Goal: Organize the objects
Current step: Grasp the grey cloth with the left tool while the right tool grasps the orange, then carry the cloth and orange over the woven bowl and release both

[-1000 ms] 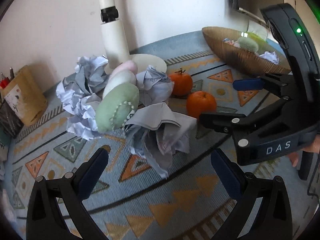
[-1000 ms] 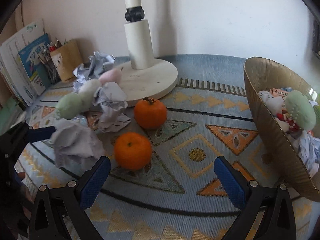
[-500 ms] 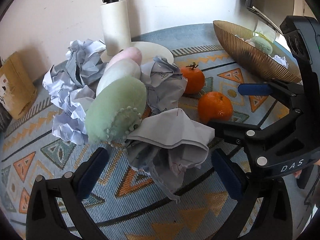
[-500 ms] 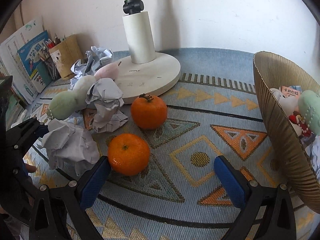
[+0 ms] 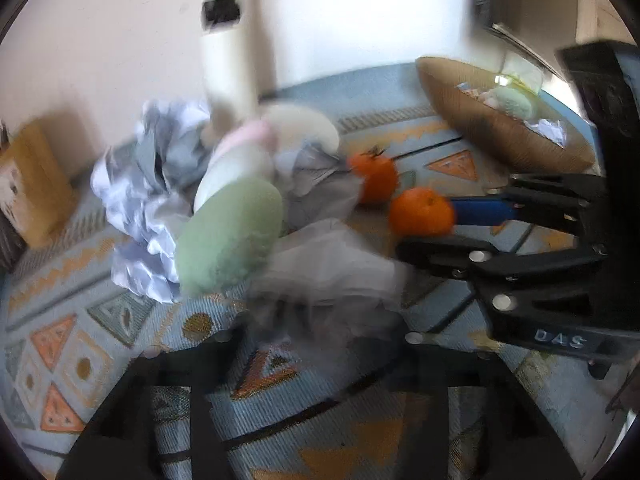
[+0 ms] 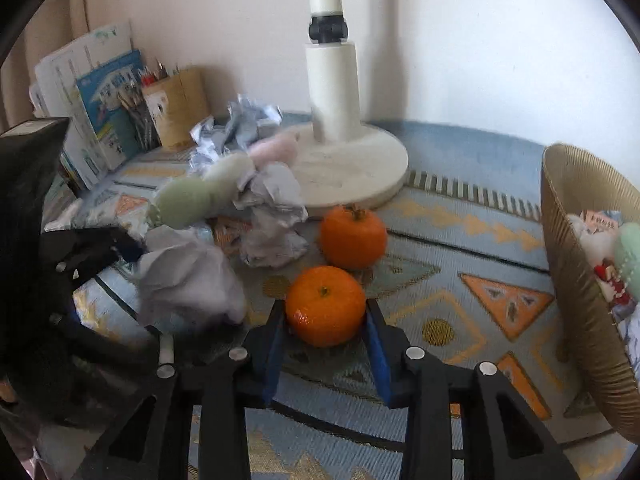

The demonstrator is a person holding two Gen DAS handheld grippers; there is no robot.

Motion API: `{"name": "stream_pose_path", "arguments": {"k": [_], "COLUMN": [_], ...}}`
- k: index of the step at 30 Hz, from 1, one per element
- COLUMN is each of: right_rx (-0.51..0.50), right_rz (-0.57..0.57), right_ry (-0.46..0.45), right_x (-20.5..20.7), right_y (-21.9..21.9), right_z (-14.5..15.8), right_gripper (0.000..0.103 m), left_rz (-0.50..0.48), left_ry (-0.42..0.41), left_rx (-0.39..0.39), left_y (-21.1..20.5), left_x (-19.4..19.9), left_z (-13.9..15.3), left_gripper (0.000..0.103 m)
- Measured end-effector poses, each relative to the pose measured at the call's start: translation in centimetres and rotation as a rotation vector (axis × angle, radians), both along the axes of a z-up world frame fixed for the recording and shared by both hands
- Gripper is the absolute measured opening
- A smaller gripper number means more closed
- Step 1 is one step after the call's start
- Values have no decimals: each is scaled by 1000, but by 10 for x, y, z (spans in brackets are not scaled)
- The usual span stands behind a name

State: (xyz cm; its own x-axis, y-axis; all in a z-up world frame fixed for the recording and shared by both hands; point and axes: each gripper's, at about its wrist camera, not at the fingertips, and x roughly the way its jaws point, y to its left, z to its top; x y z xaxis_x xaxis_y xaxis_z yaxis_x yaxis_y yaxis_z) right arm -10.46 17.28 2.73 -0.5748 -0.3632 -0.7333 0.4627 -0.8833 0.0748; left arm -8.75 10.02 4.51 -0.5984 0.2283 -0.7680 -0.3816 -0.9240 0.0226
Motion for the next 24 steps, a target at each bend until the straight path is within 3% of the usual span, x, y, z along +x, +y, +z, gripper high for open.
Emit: {"name": "stream_pose_path", "arguments": {"k": [2, 6, 11, 16, 24], "right_rx": [-48, -114, -125, -115, -157], "right_rz": [10, 18, 1, -15, -58], "right_ry": [43, 152, 274, 261, 230], "right_x": [6, 26, 46, 43, 38], "right_y": [6, 15, 19, 19, 32], "right_z": [8, 23, 36, 35, 34], "right_gripper": [36, 37, 37, 37, 37], "left_rz": [-37, -166, -210, -170, -155], "left_ry": [41, 166, 258, 237, 198], "left_rx": [-26, 27, 94, 104, 30], "left_y": [8, 13, 5, 0, 11], "left_x": [9, 38, 59, 54, 42], "left_z": [4, 22, 36, 36, 24], "left_gripper": [40, 43, 44, 45, 45]}}
